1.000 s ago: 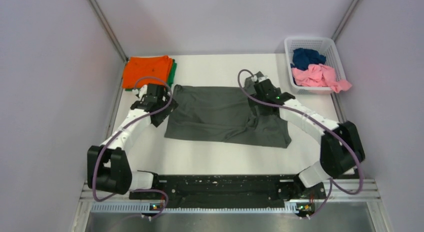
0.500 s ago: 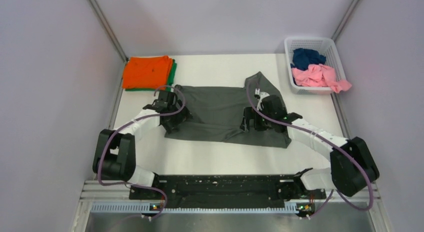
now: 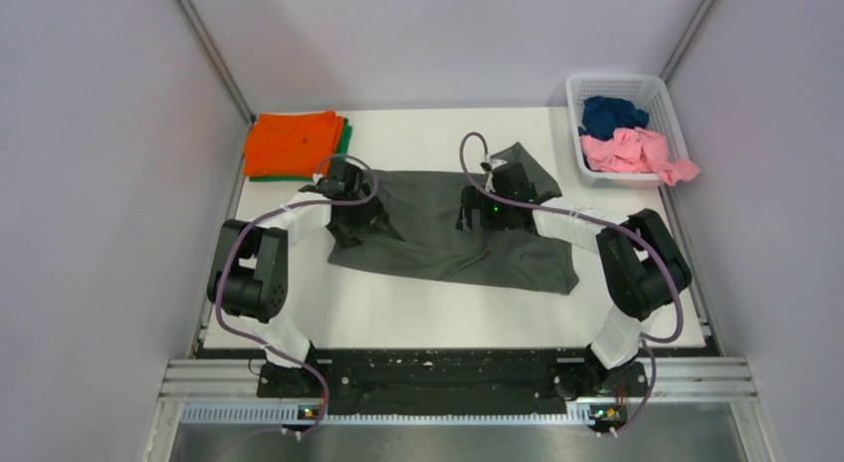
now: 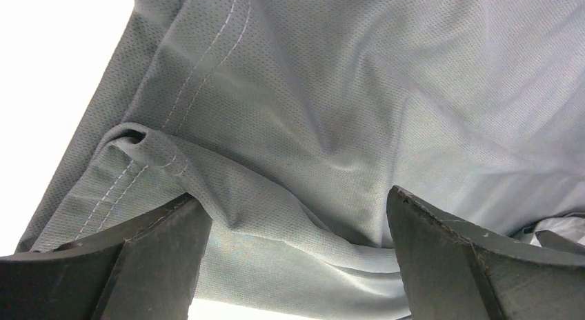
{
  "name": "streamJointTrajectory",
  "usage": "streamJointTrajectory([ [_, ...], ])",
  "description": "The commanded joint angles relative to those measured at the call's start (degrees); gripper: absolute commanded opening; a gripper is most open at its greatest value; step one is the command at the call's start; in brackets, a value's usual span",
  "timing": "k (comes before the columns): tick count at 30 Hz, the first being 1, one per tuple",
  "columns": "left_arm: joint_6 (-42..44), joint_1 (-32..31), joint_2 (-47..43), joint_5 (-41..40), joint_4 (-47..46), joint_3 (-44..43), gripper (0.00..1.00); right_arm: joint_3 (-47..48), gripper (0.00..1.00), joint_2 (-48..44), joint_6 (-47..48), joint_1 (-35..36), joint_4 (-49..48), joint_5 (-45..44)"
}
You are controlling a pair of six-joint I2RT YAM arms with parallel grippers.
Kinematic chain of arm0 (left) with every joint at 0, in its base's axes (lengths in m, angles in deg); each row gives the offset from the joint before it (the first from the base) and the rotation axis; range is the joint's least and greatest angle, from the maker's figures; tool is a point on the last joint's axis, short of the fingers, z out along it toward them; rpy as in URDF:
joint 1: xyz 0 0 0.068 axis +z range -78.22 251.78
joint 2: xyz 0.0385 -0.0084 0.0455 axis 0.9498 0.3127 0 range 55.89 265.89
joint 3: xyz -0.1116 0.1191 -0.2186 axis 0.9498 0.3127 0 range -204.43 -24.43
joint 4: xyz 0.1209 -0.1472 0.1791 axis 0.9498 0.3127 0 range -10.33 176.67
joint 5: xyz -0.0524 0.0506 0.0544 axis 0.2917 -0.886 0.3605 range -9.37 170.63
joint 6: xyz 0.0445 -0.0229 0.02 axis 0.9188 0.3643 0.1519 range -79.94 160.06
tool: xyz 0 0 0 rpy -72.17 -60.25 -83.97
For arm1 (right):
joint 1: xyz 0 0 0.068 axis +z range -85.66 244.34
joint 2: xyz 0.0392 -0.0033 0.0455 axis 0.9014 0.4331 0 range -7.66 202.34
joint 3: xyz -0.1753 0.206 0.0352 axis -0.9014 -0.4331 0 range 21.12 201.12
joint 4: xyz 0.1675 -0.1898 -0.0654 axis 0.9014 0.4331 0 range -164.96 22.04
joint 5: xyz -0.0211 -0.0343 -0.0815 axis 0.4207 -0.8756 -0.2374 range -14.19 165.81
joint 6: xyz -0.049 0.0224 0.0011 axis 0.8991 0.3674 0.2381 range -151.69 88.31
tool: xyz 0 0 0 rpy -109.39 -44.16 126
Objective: Fold and stack the t-shirts
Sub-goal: Fold the flattened tshirt in 1/3 of the way
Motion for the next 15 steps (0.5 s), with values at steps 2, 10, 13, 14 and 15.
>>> streamJointTrajectory([
  [2, 1.29, 1.54, 0.71, -2.86, 2.96, -1.64, 0.99, 2.31, 0.99, 1.12, 0.51, -0.41, 1.20, -4.89],
  [10, 0.94, 1.83, -3.92, -2.50, 1.26, 7.48, 0.99, -8.62, 0.99, -12.34, -2.39, -0.34, 1.92, -15.91],
  [13, 0.99, 1.76, -5.20, -0.31, 0.21, 10.65, 0.99, -12.21, 0.99, -19.73, -2.96, -0.37, 0.94, -22.24],
  [14, 0.88, 1.74, -5.57, 0.32, -0.20, 11.61, 0.99, -13.13, 0.99, -22.07, -3.09, -0.37, 0.80, -23.61],
  [15, 0.82, 1.74, -6.01, 0.85, -0.45, 12.61, 0.99, -14.03, 0.99, -24.30, -2.63, -0.38, 0.36, -24.31],
])
